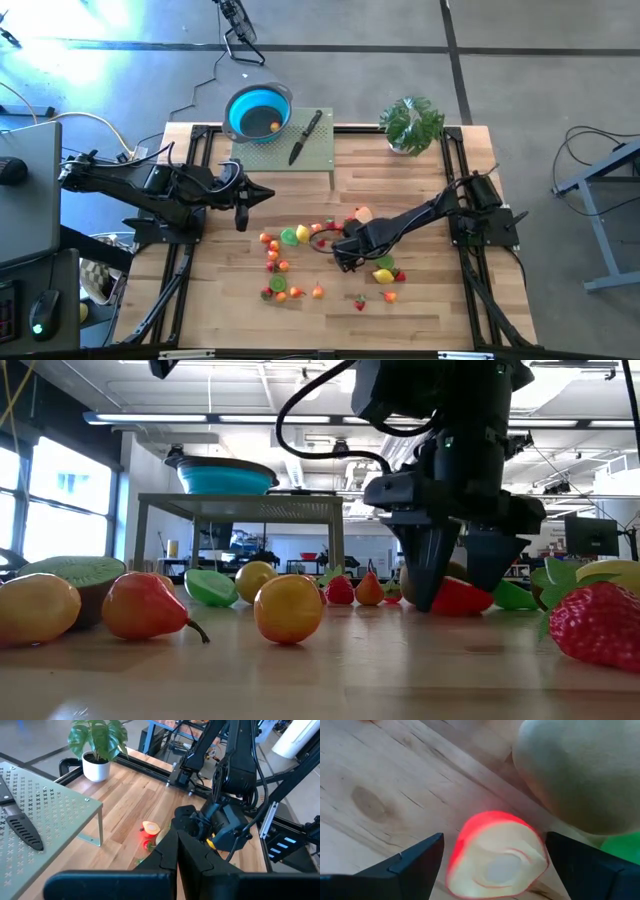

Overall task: Pick & Place Fruit
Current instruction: Put the half apple into the strainer bowl on the shelf

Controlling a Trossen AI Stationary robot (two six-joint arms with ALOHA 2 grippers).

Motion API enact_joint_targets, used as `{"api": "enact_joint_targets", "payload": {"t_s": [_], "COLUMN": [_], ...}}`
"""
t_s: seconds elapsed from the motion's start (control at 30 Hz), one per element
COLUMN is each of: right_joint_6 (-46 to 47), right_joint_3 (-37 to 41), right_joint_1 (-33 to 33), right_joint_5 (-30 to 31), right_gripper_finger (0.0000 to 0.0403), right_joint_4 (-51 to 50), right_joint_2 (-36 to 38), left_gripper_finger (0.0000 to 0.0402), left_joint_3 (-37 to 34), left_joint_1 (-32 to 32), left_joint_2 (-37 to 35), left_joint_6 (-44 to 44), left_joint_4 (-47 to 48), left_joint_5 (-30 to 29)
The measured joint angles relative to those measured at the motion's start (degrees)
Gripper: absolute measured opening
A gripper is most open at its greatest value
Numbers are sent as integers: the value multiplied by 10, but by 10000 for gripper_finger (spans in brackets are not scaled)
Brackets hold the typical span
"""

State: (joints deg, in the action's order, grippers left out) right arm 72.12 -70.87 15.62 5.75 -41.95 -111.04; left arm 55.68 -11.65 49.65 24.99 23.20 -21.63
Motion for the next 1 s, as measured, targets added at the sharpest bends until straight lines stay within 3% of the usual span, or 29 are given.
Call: {"api": "enact_joint_targets", "payload": {"t_s": [0.37,0.67,0.83,1.0], "right_joint_6": [-4,-5,-14,-5], "right_joint_3": [0,0,0,0], "right_joint_1": [0,0,-1,-5], "right_joint_5": [7,-6,-18,-31], "right_gripper_finger": [340,268,269,299], "right_joint_4": [3,1,1,3], "right_joint_2": [-1,-1,-1,-1], "left_gripper_finger": [0,0,0,0], "left_joint_3": [0,0,0,0], "left_joint_1": [0,0,0,0], "left_joint_2": [0,0,0,0], "left_joint_6": [4,4,4,4], "left_joint_4": [6,6,6,6], "left_joint_5": [0,0,0,0]}}
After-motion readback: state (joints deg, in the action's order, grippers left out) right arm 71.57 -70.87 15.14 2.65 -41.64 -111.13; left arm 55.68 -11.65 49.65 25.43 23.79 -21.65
